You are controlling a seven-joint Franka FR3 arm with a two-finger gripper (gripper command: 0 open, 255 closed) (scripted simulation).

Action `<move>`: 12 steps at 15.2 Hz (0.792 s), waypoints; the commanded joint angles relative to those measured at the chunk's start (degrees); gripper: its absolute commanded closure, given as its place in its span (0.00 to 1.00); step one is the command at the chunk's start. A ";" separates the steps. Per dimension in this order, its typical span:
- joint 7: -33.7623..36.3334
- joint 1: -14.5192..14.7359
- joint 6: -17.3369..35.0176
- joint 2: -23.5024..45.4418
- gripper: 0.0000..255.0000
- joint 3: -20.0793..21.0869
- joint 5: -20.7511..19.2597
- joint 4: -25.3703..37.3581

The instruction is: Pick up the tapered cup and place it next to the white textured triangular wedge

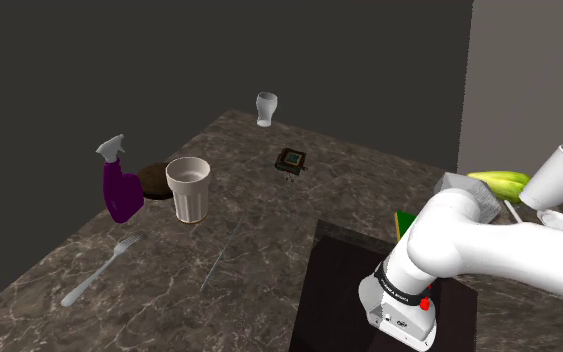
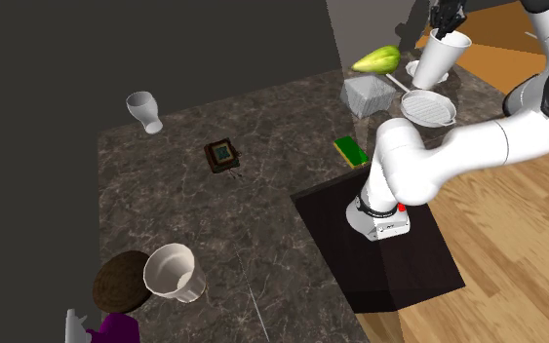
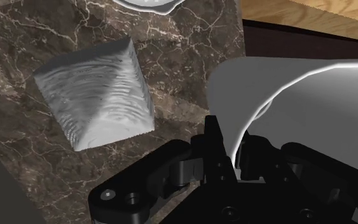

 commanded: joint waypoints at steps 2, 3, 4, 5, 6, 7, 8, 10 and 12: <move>-0.04 -0.51 1.14 -1.45 1.00 -0.91 -1.10 -1.95; 0.11 -0.79 1.54 -1.99 1.00 -1.13 -1.35 -2.80; 0.25 -1.06 1.93 -2.53 1.00 -1.37 -1.61 -3.65; 0.39 -1.33 2.32 -3.06 1.00 -1.61 -1.89 -4.48; 0.52 -1.59 2.71 -3.58 1.00 -1.86 -2.17 -5.30; 0.64 -1.86 3.09 -4.10 1.00 -2.13 -2.46 -6.10; 0.75 -2.11 3.47 -4.61 1.00 -2.40 -2.75 -6.89; 0.96 -2.62 4.22 -5.61 1.00 -2.98 -3.37 -8.42; 1.16 -3.12 4.96 -6.58 1.00 -3.59 -4.01 -9.91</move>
